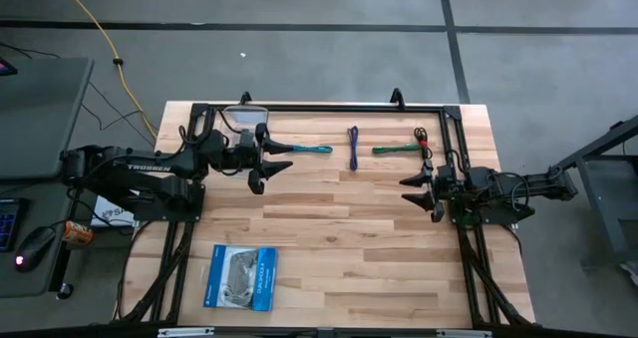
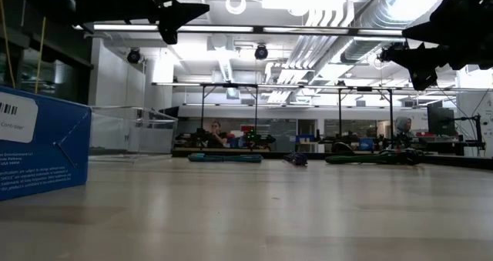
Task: Pick and place USB-C Cables
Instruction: Put the black USB cable into the transparent bin
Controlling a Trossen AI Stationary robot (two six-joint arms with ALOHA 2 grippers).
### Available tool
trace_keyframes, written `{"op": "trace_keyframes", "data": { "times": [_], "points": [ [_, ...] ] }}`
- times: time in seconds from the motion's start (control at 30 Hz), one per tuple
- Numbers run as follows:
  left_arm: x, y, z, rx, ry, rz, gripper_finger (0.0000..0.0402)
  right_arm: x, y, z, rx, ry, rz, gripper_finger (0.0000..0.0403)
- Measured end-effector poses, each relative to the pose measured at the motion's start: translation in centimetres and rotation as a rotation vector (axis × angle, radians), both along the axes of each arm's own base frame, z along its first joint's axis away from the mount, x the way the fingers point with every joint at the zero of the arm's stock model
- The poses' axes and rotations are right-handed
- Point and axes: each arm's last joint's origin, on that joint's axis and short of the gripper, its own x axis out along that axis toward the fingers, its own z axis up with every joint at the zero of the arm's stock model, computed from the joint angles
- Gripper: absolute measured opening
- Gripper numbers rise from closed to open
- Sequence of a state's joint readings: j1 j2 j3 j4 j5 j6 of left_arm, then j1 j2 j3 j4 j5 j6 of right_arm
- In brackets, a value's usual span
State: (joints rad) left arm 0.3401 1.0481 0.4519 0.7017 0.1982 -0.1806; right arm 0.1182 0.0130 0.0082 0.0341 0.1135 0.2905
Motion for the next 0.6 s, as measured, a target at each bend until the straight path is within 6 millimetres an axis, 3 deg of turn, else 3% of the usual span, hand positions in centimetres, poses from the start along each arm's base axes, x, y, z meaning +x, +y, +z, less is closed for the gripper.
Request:
{"op": "trace_keyframes", "data": {
  "times": [0.37, 0.6],
  "points": [
    [0.0, 0.0, 0.0, 0.000, 0.001, 0.000, 0.0191, -0.1, -0.1, 0.9, -0.014, -0.076, -0.041, 0.0240],
    [0.0, 0.0, 0.0, 0.000, 0.001, 0.000, 0.0191, -1.2, -0.3, 6.3, -0.104, -0.174, -0.063, 0.0240]
  ]
}}
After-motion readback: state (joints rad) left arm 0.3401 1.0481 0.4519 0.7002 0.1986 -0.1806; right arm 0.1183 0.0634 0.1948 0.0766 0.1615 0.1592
